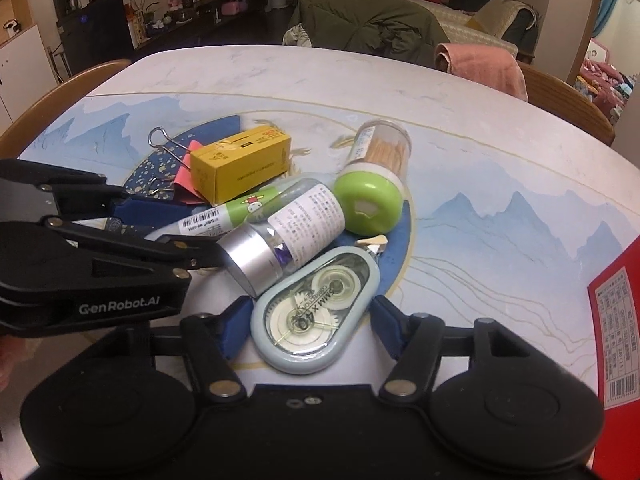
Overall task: Organize rigid objects
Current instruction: 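Grasp the white glue stick with left tool while right tool grasps correction-tape dispenser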
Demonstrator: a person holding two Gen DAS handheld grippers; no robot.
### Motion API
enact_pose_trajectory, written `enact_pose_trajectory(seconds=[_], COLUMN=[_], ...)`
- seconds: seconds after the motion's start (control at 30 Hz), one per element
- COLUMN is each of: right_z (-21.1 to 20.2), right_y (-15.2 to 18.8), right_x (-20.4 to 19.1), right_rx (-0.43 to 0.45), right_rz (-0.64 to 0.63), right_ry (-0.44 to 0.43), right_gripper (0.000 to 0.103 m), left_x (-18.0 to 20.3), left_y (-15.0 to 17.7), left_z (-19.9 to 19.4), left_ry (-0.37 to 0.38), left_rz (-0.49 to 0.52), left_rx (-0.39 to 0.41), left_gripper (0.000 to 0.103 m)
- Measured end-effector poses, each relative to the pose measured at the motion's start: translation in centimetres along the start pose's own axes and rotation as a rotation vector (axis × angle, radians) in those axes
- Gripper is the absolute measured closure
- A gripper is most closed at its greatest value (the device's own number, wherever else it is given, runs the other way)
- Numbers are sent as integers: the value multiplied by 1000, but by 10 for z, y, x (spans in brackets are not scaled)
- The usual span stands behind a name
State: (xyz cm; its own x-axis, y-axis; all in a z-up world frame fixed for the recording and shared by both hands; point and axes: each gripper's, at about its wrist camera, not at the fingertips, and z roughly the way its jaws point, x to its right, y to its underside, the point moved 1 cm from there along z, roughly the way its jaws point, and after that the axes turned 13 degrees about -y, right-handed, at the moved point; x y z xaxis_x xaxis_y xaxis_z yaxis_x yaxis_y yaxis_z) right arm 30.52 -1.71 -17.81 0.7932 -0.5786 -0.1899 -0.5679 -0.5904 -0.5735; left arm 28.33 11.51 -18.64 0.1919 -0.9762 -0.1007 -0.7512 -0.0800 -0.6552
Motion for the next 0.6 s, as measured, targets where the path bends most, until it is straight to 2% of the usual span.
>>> enact_pose_trajectory(seconds=[0.1,0.17,0.2,0.4,0.6], right_z=[-3,-5,-6,-16,-37], right_y=[2,3,4,11,19], right_x=[4,6,7,9,9], right_rx=[2,1,0,4,28], right_rz=[8,13,17,32,49], right_ry=[-3,-3,-6,-12,-27], right_gripper=[39,39,39,39,39], left_x=[5,8,10,15,11], left_y=[-2,-1,-1,4,13], left_z=[0,-1,-2,-9,-25], left_ry=[14,22,24,10,19], left_rz=[10,20,25,23,-39], left_rx=[-3,-4,-4,-11,-27], left_gripper=[71,84,86,87,87])
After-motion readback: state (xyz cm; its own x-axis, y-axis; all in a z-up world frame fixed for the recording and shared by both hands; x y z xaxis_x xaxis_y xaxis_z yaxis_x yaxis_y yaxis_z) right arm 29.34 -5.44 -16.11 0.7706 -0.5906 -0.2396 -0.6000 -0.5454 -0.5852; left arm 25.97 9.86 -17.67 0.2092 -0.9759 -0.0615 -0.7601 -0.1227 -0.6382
